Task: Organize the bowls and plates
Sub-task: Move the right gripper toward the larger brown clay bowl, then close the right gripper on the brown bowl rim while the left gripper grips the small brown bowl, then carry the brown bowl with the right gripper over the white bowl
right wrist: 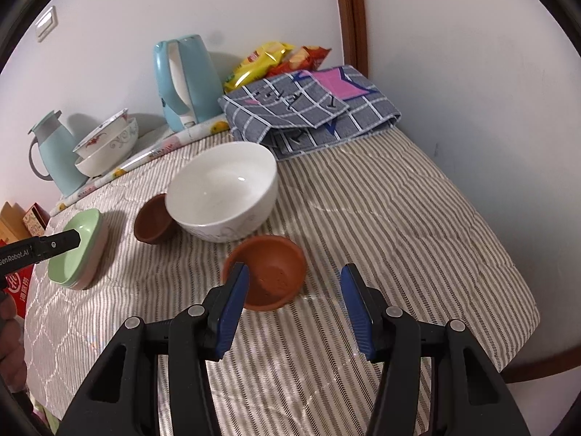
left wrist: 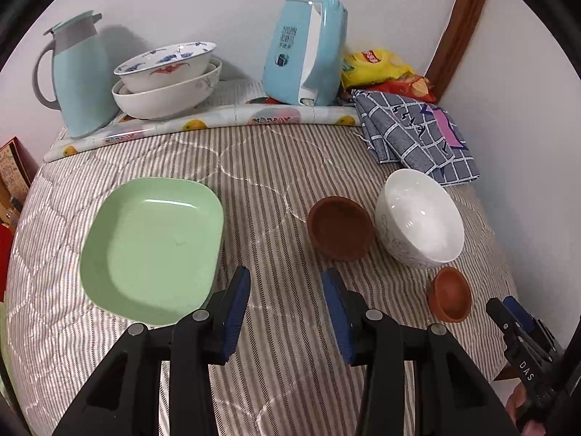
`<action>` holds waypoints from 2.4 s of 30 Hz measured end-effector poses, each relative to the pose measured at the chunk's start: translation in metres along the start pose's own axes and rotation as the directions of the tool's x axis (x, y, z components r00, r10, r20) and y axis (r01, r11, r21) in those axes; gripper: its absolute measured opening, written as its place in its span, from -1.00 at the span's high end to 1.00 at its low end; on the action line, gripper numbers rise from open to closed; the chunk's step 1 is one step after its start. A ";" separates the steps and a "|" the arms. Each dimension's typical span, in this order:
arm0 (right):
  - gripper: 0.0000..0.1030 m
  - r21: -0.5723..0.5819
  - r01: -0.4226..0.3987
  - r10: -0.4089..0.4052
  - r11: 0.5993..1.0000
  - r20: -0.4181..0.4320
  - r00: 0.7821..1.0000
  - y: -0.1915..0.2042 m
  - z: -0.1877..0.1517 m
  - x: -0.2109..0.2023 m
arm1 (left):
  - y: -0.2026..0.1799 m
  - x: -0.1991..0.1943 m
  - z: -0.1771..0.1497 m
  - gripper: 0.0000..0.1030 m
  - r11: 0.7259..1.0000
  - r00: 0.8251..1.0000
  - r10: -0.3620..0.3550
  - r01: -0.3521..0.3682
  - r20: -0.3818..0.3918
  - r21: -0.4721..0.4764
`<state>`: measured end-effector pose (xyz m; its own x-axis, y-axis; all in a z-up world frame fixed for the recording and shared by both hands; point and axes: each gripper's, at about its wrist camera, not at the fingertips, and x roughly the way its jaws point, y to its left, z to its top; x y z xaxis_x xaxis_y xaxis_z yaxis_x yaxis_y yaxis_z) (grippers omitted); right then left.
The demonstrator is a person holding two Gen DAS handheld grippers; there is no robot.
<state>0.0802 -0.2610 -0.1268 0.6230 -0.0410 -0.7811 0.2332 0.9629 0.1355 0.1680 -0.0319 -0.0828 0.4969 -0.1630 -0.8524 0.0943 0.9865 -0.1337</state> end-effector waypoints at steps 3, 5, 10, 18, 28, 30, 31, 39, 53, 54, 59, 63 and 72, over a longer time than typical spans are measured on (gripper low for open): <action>-0.02 0.010 -0.001 0.001 1.000 -0.018 1.000 -0.005 -0.001 0.011 | -0.002 0.009 0.003 0.23 1.000 1.000 0.005 -0.005 -0.011 0.002; -0.02 0.018 -0.005 0.006 1.000 -0.030 1.000 -0.009 -0.002 0.019 | -0.004 0.014 0.005 0.23 1.000 1.000 0.006 -0.006 -0.017 0.001; 0.02 0.019 -0.006 0.007 1.000 -0.048 0.999 -0.011 -0.004 0.032 | -0.010 0.029 0.009 0.23 1.000 0.999 0.000 0.000 -0.032 -0.002; 0.11 0.018 -0.016 0.017 1.000 -0.070 0.997 -0.012 -0.007 0.047 | -0.022 0.056 0.017 0.23 1.000 0.998 -0.008 0.008 -0.065 0.007; 0.24 0.028 -0.014 0.017 1.000 -0.106 0.994 -0.012 -0.006 0.063 | -0.025 0.077 0.023 0.24 1.000 0.995 -0.018 0.019 -0.093 0.001; 0.24 0.026 -0.014 0.017 1.000 -0.114 0.993 -0.011 -0.006 0.067 | -0.026 0.082 0.024 0.26 1.000 0.995 -0.023 0.024 -0.099 0.005; 0.25 0.024 -0.014 0.016 1.000 -0.118 0.993 -0.011 -0.006 0.068 | -0.026 0.083 0.025 0.26 1.000 0.995 -0.021 0.022 -0.101 0.008; 0.34 0.028 -0.019 0.022 0.999 -0.112 0.993 -0.011 -0.007 0.069 | -0.029 0.099 0.028 0.33 1.000 0.992 -0.018 0.020 -0.126 0.018; 0.77 0.006 -0.019 0.020 1.000 -0.109 0.994 -0.001 -0.006 0.070 | -0.030 0.110 0.031 0.74 0.999 0.992 -0.019 0.023 -0.129 0.030; 0.77 0.003 -0.017 0.017 1.000 -0.105 0.994 0.000 -0.006 0.069 | -0.031 0.109 0.031 0.75 0.999 0.992 -0.022 0.026 -0.124 0.033; 0.85 0.011 -0.033 0.034 0.999 -0.085 0.996 0.000 -0.006 0.060 | -0.034 0.097 0.031 0.85 0.998 0.995 -0.033 0.038 -0.098 0.048; 0.86 0.018 -0.032 0.034 0.999 -0.072 0.997 0.001 -0.007 0.053 | -0.033 0.086 0.028 0.85 0.998 0.996 -0.036 0.040 -0.079 0.048; 0.85 0.014 -0.020 0.020 1.000 -0.049 0.999 0.005 -0.009 0.036 | -0.024 0.062 0.021 0.85 0.998 0.997 -0.048 0.050 -0.057 0.034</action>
<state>0.0965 -0.2555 -0.1596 0.5902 -0.0081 -0.8072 0.2314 0.9597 0.1596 0.2149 -0.0658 -0.1222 0.4419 -0.2091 -0.8723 0.1480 0.9761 -0.1590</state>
